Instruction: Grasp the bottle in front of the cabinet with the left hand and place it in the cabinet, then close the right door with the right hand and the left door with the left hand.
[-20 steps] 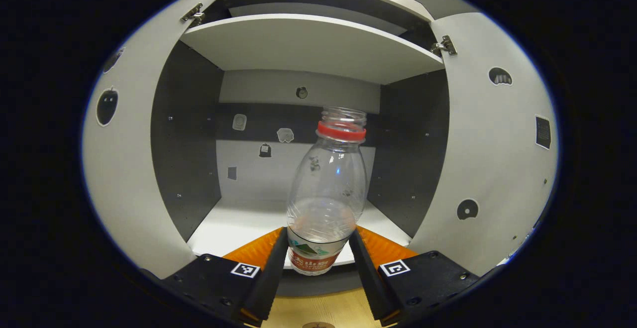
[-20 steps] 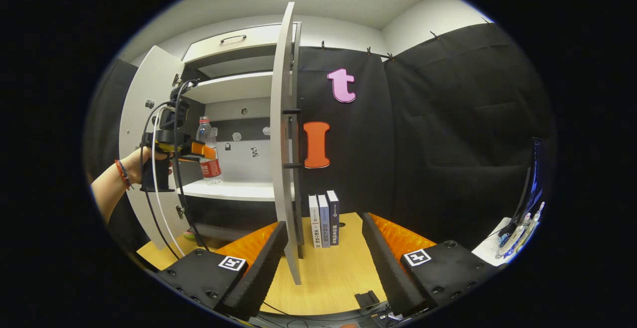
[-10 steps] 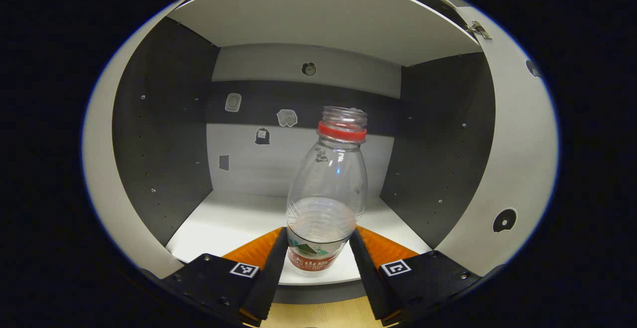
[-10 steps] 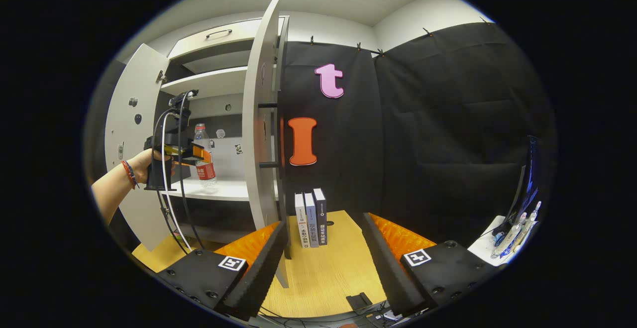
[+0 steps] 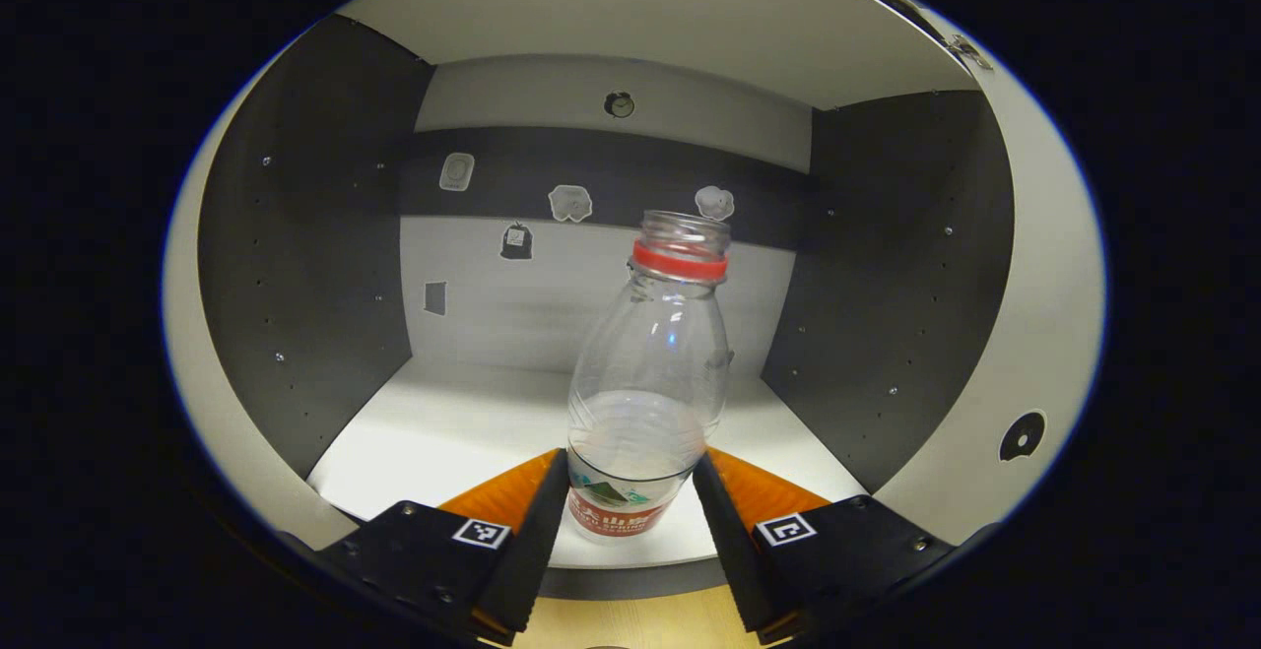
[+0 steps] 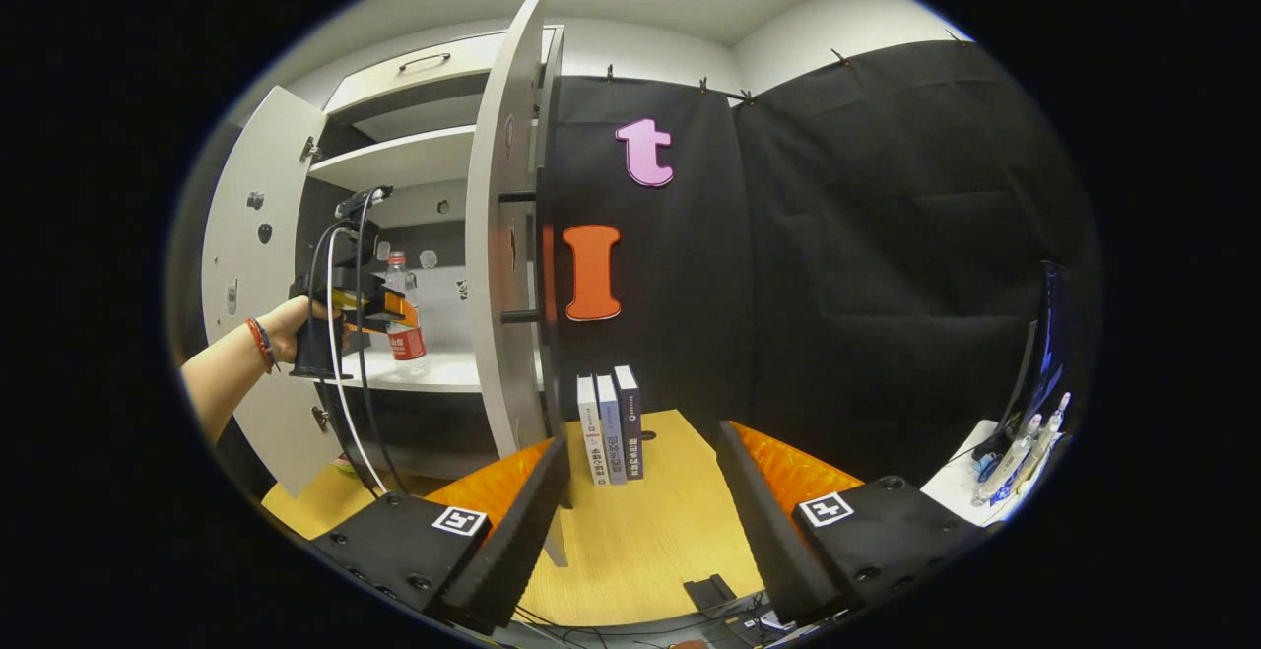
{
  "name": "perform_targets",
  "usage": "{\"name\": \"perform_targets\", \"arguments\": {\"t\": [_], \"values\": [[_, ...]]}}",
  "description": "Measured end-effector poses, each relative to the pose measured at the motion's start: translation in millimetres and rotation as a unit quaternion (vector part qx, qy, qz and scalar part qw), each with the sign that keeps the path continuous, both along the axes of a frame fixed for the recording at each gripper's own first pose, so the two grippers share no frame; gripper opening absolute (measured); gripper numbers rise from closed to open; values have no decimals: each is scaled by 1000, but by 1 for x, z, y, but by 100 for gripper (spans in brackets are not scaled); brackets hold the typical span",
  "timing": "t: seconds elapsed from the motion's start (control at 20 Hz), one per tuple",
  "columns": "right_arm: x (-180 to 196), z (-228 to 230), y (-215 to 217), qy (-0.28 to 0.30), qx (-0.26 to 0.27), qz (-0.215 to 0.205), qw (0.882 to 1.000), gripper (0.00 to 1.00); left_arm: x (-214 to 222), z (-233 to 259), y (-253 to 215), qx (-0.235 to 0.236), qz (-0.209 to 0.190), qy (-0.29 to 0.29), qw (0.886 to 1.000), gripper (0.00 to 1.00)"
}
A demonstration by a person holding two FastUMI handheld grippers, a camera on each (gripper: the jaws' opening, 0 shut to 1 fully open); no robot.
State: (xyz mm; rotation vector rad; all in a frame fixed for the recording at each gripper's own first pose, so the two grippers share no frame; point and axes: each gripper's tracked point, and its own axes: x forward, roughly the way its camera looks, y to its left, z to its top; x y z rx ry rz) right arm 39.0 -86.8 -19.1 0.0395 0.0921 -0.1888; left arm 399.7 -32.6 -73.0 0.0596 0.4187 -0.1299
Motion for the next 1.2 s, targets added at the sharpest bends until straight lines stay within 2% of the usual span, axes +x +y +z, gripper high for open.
{"name": "perform_targets", "arguments": {"t": [0.2, 0.4, 0.55, 0.6, 0.75, 1.0, 1.2], "values": [[-1, -4, 1, 5, 4, 1, 1000, 99, -1, 0, 0, 17, 2, -1, 1000, 78], [-6, -4, 1, 7, 1, 1, 1000, 99, -3, 0, -1, 11, 2, -3, 1000, 79], [-8, -4, 2, 8, 2, 2, 1000, 99, -8, 4, 0, 7, 6, -8, 1000, 88], [-9, -2, 2, 7, 2, 3, 1000, 99, -8, 4, 1, 7, 8, -11, 1000, 93], [-12, 1, 1, 4, 0, 2, 1000, 99, -12, 11, 6, 6, 23, -24, 999, 94], [-15, 6, -1, -1, -4, -3, 1000, 99, -43, 41, 24, 17, 43, -65, 997, 94], [-13, 10, 1, -3, -3, 2, 1000, 99, -79, 69, 41, 25, 41, -96, 994, 94]]}}
